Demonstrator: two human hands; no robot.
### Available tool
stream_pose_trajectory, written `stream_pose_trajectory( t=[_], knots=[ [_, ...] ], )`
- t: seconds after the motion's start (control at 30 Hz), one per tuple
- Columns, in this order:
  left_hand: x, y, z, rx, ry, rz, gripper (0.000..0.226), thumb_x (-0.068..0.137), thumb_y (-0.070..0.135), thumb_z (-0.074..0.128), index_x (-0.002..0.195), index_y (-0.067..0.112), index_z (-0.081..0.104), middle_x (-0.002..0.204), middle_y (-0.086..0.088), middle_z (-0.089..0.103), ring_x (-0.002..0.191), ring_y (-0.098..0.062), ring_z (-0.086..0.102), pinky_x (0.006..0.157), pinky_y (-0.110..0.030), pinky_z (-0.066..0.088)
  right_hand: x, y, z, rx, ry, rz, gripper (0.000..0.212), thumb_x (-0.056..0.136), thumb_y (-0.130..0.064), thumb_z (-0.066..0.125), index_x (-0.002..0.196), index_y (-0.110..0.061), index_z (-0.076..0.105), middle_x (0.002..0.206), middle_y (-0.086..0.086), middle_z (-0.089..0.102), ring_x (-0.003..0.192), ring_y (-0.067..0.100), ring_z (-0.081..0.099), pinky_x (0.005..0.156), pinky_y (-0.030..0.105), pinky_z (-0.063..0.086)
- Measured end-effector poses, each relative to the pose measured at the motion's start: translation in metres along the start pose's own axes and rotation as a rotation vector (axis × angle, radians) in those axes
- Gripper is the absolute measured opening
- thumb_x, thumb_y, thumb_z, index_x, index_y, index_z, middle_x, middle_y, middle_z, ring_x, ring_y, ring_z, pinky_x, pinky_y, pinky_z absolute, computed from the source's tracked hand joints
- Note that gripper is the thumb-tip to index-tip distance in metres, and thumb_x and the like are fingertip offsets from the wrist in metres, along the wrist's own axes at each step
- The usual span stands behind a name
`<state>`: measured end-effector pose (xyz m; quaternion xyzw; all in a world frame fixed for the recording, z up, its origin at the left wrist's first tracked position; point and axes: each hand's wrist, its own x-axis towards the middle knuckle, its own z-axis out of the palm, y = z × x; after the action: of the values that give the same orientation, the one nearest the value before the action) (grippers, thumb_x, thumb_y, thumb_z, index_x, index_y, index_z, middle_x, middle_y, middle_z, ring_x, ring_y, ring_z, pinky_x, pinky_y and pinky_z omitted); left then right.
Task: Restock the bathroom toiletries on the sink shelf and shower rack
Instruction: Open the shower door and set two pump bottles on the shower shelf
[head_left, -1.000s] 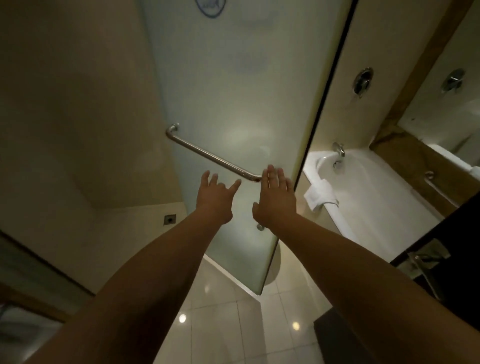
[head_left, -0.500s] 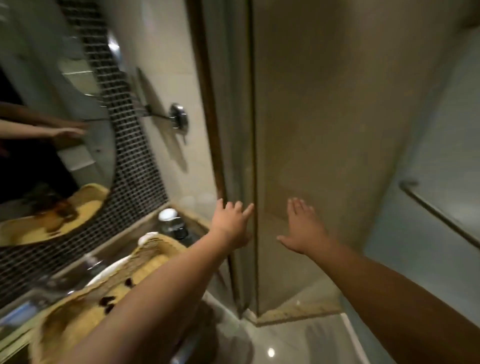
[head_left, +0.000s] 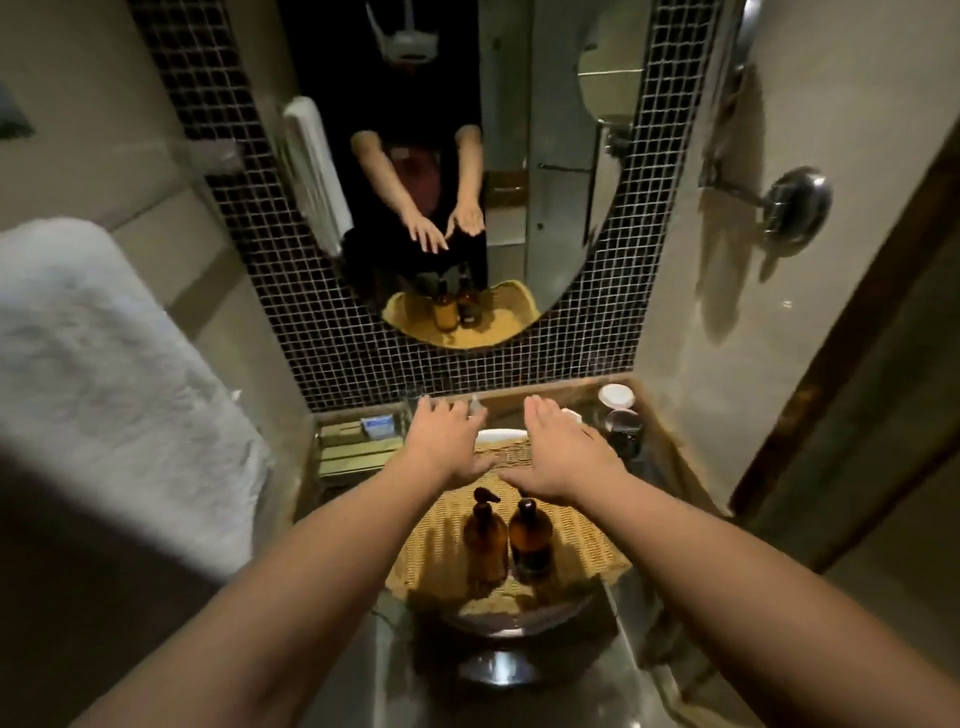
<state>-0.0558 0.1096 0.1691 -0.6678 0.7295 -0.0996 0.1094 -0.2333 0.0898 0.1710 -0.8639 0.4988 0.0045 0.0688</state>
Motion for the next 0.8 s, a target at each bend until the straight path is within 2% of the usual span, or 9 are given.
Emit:
stream_pose_trajectory(
  t=[0.07, 0.17, 0.27, 0.43, 0.5, 0.6, 0.7, 0.8],
  knots=[
    [-0.007, -0.007, 0.017, 0.021, -0.061, 0.033, 0.092, 0.083, 0.086, 0.025, 0.156, 0.031, 0.018, 0.151, -0.01, 0.043, 0.136, -0.032, 0.042, 0.115, -0.056, 0.023, 0.004, -0.003, 0.012, 0.024, -0.068, -0.042, 0.118, 0.084, -0.076, 0.052, 0.157, -0.006, -0.008, 0.167, 0.011, -0.007, 0.153, 0.026, -0.006, 0.124, 0.041, 0.002],
    [-0.016, -0.005, 0.036, 0.026, -0.157, 0.097, 0.111, 0.068, 0.1, 0.018, 0.157, 0.036, 0.003, 0.153, -0.011, 0.04, 0.136, -0.033, 0.041, 0.111, -0.052, 0.029, 0.008, 0.007, 0.033, 0.126, -0.185, -0.058, 0.126, 0.076, -0.081, 0.056, 0.158, -0.01, -0.007, 0.167, 0.009, -0.007, 0.153, 0.026, -0.005, 0.123, 0.042, 0.004],
    [-0.02, 0.009, 0.06, -0.108, -0.266, -0.009, 0.124, 0.058, 0.104, 0.028, 0.157, 0.038, -0.005, 0.156, -0.008, 0.037, 0.138, -0.033, 0.04, 0.113, -0.05, 0.029, 0.007, 0.021, 0.06, 0.234, -0.232, 0.002, 0.134, 0.066, -0.085, 0.062, 0.159, -0.014, -0.002, 0.167, 0.007, -0.001, 0.153, 0.025, 0.002, 0.124, 0.043, 0.01],
    [-0.016, 0.038, 0.093, -0.321, -0.428, -0.178, 0.125, 0.06, 0.098, 0.046, 0.158, 0.031, 0.005, 0.153, -0.008, 0.04, 0.134, -0.032, 0.046, 0.104, -0.048, 0.042, 0.003, 0.036, 0.096, 0.387, -0.251, 0.145, 0.122, 0.068, -0.07, 0.076, 0.158, -0.016, 0.013, 0.164, 0.006, 0.023, 0.149, 0.027, 0.024, 0.119, 0.042, 0.025],
    [-0.013, 0.045, 0.104, -0.386, -0.457, -0.204, 0.12, 0.061, 0.095, 0.052, 0.155, 0.027, 0.018, 0.148, -0.007, 0.046, 0.129, -0.03, 0.05, 0.102, -0.046, 0.045, 0.007, 0.039, 0.108, 0.435, -0.233, 0.185, 0.117, 0.066, -0.068, 0.078, 0.156, -0.018, 0.022, 0.158, 0.005, 0.036, 0.143, 0.028, 0.036, 0.116, 0.043, 0.034],
    [-0.01, 0.049, 0.128, -0.534, -0.443, -0.25, 0.116, 0.058, 0.092, 0.059, 0.151, 0.03, 0.024, 0.139, -0.006, 0.051, 0.122, -0.029, 0.054, 0.097, -0.046, 0.051, 0.011, 0.039, 0.127, 0.465, -0.263, 0.209, 0.114, 0.062, -0.069, 0.079, 0.152, -0.017, 0.032, 0.152, 0.004, 0.046, 0.137, 0.027, 0.044, 0.111, 0.044, 0.041],
    [-0.011, 0.055, 0.149, -0.702, -0.415, -0.279, 0.091, 0.057, 0.077, 0.076, 0.13, 0.03, 0.047, 0.122, 0.002, 0.058, 0.112, -0.022, 0.057, 0.091, -0.043, 0.054, 0.01, 0.037, 0.145, 0.518, -0.277, 0.207, 0.1, 0.06, -0.065, 0.083, 0.141, -0.021, 0.045, 0.135, 0.001, 0.06, 0.123, 0.024, 0.056, 0.103, 0.041, 0.048],
    [-0.015, 0.064, 0.163, -0.877, -0.332, -0.33, 0.064, 0.055, 0.069, 0.083, 0.101, 0.036, 0.053, 0.1, 0.011, 0.061, 0.096, -0.014, 0.059, 0.082, -0.036, 0.055, 0.011, 0.033, 0.159, 0.595, -0.204, 0.228, 0.089, 0.057, -0.055, 0.09, 0.13, -0.025, 0.05, 0.122, -0.004, 0.063, 0.112, 0.018, 0.058, 0.096, 0.036, 0.05]
  ],
)
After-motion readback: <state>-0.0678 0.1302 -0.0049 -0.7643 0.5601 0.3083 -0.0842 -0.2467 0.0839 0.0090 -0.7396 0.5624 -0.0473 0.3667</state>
